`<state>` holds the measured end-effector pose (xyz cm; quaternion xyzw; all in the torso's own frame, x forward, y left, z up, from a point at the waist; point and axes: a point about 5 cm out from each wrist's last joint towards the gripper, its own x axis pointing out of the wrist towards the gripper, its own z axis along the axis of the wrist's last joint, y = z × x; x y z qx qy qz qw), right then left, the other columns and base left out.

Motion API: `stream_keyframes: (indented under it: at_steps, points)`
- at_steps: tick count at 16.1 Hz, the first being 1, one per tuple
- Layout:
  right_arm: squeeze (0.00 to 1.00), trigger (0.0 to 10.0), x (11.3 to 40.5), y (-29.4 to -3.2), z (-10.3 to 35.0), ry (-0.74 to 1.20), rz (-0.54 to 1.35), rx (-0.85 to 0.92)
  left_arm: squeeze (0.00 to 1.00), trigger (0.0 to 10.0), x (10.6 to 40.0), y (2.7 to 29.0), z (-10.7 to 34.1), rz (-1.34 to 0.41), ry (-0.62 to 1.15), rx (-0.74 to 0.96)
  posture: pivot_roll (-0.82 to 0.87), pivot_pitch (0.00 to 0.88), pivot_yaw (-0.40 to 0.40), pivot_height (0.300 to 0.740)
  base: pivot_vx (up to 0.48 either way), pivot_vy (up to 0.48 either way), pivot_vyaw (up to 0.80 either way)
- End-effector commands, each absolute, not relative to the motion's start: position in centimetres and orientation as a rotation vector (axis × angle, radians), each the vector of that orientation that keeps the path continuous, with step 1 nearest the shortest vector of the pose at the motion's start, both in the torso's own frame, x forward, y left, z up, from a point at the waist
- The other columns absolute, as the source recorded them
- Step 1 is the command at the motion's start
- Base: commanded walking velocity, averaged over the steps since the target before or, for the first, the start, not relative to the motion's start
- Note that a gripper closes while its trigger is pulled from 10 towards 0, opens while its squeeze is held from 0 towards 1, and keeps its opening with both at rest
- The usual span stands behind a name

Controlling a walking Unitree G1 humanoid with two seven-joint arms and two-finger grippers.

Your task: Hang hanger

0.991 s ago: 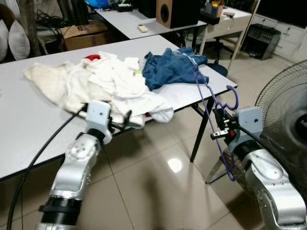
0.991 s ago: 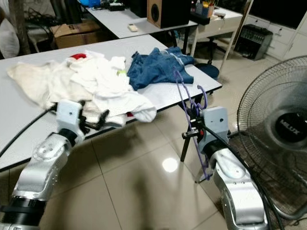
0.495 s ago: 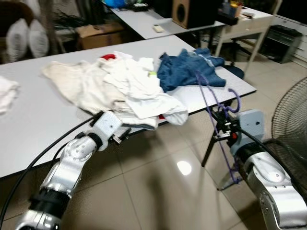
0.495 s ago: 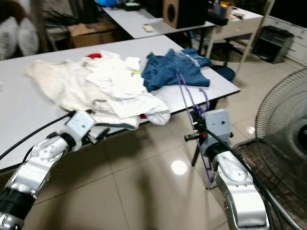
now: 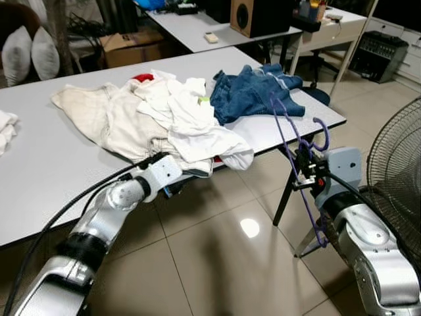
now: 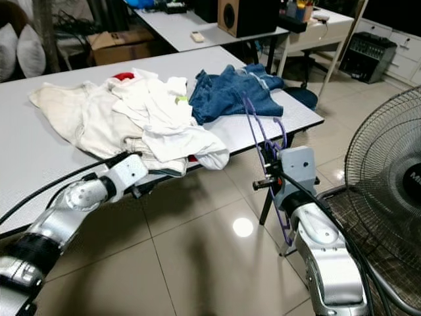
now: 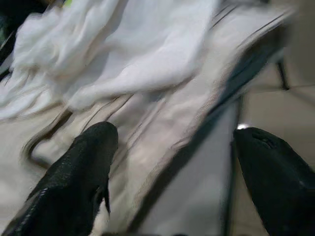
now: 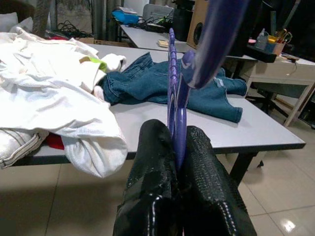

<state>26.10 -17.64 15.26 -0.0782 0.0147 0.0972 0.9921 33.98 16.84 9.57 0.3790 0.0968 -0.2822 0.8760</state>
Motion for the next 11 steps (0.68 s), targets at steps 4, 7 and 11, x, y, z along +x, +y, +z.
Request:
stream_keyframes:
  at_steps: [4,7,11]
  points:
    - [0.00,10.0,25.9,-17.2,15.4,0.015,0.204,-0.174,0.00,0.0,35.3,17.3,9.9,-0.515,0.179,0.884,-0.23,0.000,0.020,0.740,0.000,0.000,0.00]
    - [0.00,10.0,25.8,-17.2,15.2,0.016,0.196,-0.169,0.00,0.0,35.7,17.5,10.2,-0.484,0.152,0.902,-0.24,0.000,0.033,0.740,0.000,0.000,0.00]
    - [0.00,10.0,25.8,-17.0,15.3,0.011,0.200,-0.171,0.00,0.0,35.8,17.5,10.0,-0.473,0.135,0.887,-0.24,0.000,0.029,0.740,0.000,0.000,0.00]
